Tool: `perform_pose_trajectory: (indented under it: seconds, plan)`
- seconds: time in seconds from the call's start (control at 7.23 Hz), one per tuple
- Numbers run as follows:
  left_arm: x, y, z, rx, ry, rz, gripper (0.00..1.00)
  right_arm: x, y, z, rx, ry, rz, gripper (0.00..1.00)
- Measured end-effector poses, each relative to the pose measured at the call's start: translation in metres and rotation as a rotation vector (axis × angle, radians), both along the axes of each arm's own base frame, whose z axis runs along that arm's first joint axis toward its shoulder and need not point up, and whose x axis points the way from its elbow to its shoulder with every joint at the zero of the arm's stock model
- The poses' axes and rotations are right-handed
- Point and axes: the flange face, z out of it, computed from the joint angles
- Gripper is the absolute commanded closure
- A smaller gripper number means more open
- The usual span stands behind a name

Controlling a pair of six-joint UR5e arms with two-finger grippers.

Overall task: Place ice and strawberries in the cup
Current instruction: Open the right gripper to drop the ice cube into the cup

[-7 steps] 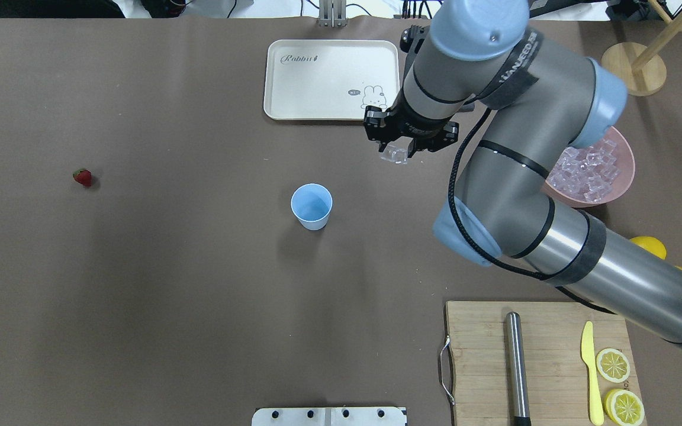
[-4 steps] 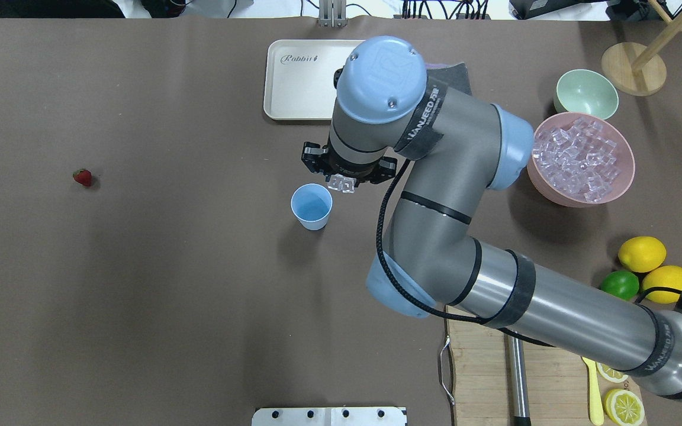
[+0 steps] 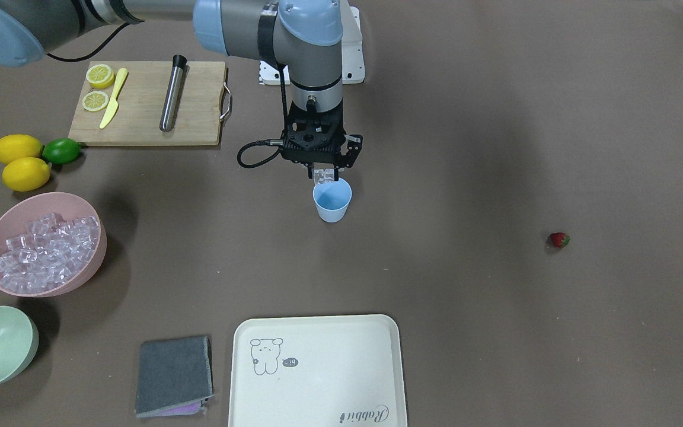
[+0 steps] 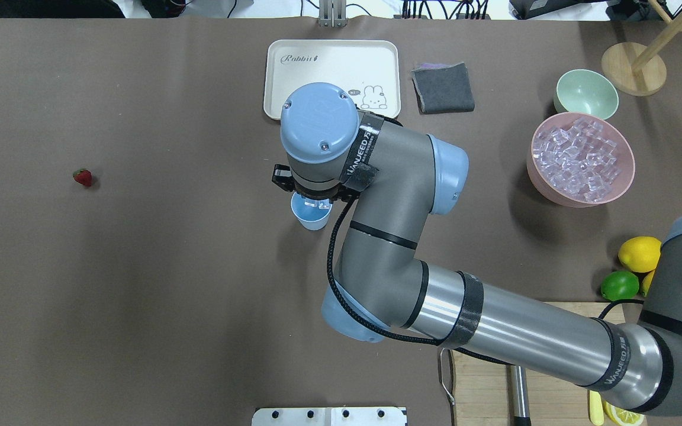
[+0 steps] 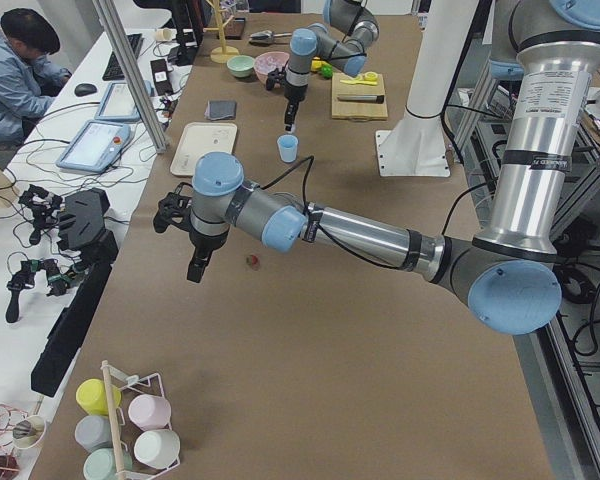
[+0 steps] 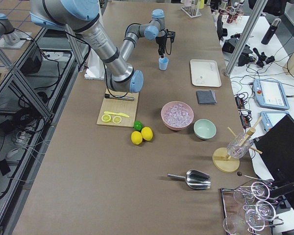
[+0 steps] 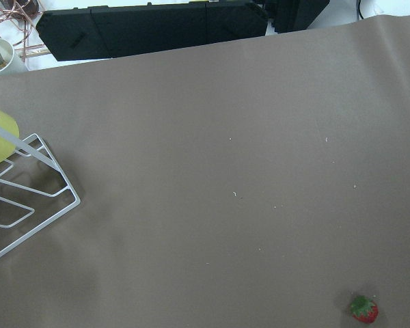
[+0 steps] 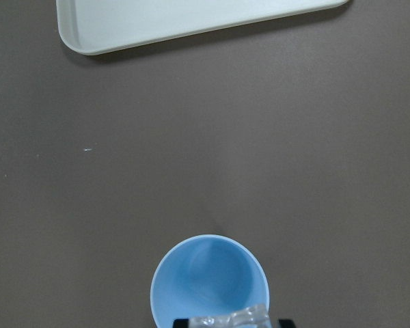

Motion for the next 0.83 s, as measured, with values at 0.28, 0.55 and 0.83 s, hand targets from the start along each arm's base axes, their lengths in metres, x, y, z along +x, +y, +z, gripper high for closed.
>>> perform_pose_trajectory:
  seconds: [0.28, 0.55, 0.83]
  plan:
    - [0.0, 0.001, -0.002, 0.005, 0.001, 0.001, 0.02, -0.005, -0.001, 0.005, -0.008, 0.011, 0.002, 0.91]
    - [0.0, 0.001, -0.002, 0.006, 0.001, 0.001, 0.02, -0.011, 0.003, 0.007, -0.011, 0.017, -0.004, 0.9]
    - [0.0, 0.002, -0.002, 0.006, 0.001, 0.002, 0.02, -0.016, 0.008, 0.007, -0.005, 0.012, -0.002, 0.89]
